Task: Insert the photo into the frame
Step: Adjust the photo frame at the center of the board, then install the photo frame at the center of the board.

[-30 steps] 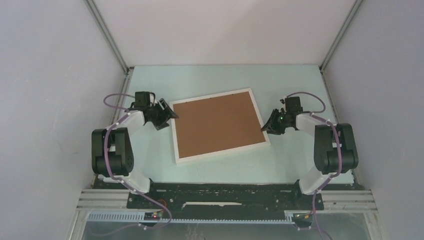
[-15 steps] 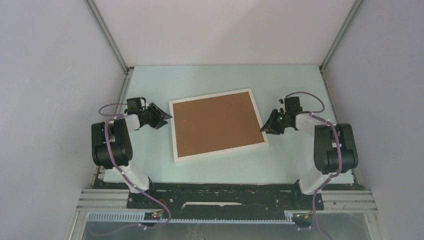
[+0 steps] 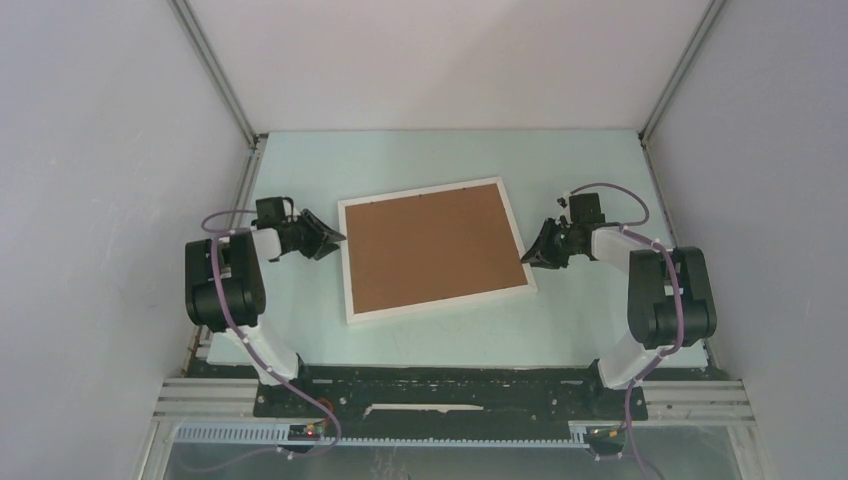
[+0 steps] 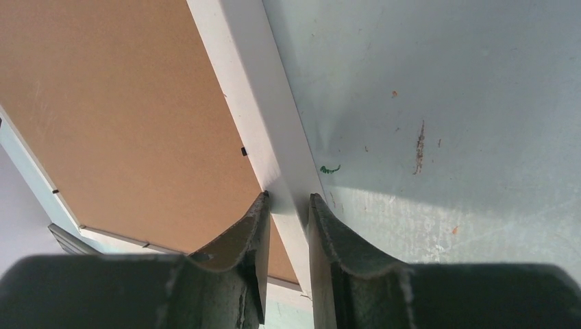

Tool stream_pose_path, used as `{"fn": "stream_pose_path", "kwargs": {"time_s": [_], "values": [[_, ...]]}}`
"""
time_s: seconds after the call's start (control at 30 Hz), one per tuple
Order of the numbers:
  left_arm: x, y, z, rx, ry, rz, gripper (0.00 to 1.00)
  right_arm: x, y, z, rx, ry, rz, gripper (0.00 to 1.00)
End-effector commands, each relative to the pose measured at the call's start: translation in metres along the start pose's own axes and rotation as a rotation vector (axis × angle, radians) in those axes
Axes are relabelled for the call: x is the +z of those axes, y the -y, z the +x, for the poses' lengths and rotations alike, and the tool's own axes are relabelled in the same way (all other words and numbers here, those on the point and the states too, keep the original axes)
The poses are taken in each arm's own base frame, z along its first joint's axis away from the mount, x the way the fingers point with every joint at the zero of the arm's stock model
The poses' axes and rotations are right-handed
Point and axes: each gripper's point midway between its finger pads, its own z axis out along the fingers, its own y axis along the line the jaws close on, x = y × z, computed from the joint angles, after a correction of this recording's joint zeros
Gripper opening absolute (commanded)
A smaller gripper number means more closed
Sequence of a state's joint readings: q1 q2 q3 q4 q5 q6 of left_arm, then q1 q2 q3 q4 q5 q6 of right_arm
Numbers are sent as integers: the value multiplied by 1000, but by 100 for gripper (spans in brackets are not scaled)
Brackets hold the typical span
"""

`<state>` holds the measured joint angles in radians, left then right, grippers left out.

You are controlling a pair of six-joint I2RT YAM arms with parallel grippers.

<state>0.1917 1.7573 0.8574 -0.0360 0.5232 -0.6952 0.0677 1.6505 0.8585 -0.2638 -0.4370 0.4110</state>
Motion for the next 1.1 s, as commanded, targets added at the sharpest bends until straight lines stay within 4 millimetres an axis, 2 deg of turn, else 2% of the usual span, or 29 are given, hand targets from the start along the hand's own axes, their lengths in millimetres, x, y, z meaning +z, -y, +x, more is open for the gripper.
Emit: {"fn": "stream_pose_path", "kwargs": {"time_s": [0.0, 0.3, 0.53, 0.67, 0.77, 0.83, 0.9, 1.07], "values": [[7, 2, -3, 39, -5, -15, 45, -4, -16, -1, -19, 4, -46, 30], [9, 2, -2, 45, -21, -67, 47, -5, -17, -1, -28, 8, -46, 28], [5, -8, -1, 83, -64, -201, 47, -5, -17, -1, -33, 10, -41, 27], [6, -3, 2, 162, -90, -303, 48, -5, -16, 0, -45, 8, -24, 27], [13, 11, 6, 198, -112, -315, 50, -4, -19, 1, -59, 3, -23, 26], [16, 14, 4, 207, -105, -339, 50, -2, -20, 2, -64, -4, -23, 26], [22, 20, 11, 242, -129, -368, 49, -2, -21, 3, -68, -11, -23, 25], [41, 17, 28, 285, -209, -458, 48, -2, -23, 5, -78, -14, -23, 25]]}}
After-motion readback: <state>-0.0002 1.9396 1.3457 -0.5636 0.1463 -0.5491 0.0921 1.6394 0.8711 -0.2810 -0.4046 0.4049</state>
